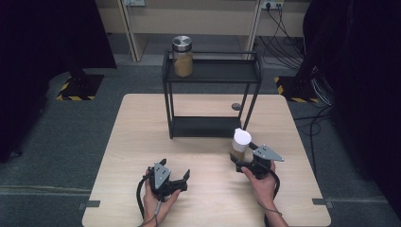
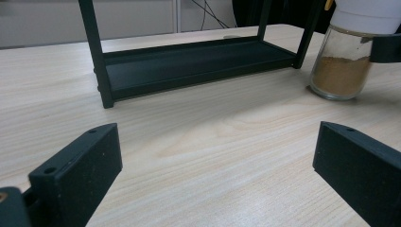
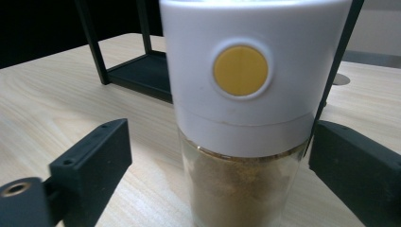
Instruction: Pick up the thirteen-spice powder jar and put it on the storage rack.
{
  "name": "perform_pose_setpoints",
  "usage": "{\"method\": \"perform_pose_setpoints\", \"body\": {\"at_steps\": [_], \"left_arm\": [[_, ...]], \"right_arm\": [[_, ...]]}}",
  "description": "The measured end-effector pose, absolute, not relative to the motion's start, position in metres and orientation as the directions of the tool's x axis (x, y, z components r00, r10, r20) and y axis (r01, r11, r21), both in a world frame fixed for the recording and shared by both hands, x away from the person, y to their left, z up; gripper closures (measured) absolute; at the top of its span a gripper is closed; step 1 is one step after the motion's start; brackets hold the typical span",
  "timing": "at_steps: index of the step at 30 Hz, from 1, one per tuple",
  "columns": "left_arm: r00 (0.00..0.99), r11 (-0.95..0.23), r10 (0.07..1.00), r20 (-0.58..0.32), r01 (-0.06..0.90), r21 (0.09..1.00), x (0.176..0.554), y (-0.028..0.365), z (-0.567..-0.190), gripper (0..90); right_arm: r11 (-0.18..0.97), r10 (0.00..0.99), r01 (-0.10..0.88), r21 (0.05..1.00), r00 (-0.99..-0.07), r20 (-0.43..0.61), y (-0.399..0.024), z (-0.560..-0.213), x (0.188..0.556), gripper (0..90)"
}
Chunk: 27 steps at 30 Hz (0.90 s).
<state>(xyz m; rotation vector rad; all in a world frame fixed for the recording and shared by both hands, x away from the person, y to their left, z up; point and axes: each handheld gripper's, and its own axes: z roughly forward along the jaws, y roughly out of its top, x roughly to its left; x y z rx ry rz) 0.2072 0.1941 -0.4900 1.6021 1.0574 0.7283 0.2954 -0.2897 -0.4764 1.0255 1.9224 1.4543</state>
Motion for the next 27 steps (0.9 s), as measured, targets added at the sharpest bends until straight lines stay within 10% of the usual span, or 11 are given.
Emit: {"method": "perform_pose_setpoints", "body": {"at_steps": [27], "left_arm": [[0.429,-0.078,0.902,-0.048,0.272,0.959,0.207,0.194,-0.49,1.4]], "right_arm": [[0.158,0.845,0.241,0.958,-0.534,-0.005,-0.278,-0.481,0.295,30.3]]}}
